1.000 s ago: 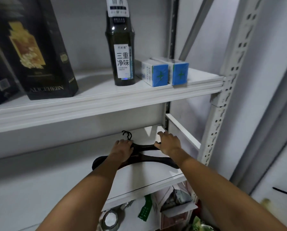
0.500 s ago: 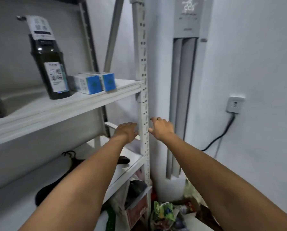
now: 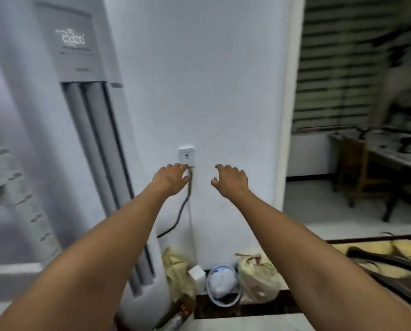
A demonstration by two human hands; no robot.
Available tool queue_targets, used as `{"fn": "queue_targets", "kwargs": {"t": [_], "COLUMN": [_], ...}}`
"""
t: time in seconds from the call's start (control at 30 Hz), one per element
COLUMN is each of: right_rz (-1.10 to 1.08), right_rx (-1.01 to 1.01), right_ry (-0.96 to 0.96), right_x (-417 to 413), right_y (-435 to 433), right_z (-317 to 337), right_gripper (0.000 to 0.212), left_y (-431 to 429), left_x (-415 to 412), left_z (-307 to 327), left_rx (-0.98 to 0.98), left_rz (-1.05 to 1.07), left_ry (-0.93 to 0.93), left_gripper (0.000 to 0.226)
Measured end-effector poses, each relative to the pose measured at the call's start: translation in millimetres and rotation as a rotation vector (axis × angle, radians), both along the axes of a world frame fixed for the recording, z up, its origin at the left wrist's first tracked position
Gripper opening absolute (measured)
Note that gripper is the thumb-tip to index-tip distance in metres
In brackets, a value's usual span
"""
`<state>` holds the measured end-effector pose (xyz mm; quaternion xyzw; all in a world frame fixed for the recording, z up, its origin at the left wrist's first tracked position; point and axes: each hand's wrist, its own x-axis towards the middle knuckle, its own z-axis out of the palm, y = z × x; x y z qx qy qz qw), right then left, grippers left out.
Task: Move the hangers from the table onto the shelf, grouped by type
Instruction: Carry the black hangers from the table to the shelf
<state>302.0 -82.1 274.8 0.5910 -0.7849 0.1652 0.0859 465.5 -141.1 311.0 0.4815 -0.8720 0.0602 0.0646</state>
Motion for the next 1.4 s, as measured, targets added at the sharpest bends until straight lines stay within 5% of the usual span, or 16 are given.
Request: {"fn": "queue_targets", "kwargs": {"t": [0.63, 1.17, 1.4], "right_rz": [-0.685, -1.037, -1.128], "right_rx": [0.109, 0.281, 0.34], "right_ry": [-0.147, -0.301, -0.37], "right_x": [-314, -339, -339], "right_y": [211, 310, 315], "right_z": [-87, -194, -238], "right_gripper": [0.046, 0.052, 0.051], "left_y": [108, 179, 157], "left_x": [-360, -446, -454], "left_z": [-136, -316, -374], "left_rx": [0.174, 0.341, 0.378], "left_rz": [-0.668, -0.958, -0.907], "left_ry": [-0.228, -0.565, -0.675], "left_gripper": [0.049, 0.055, 0.061]}}
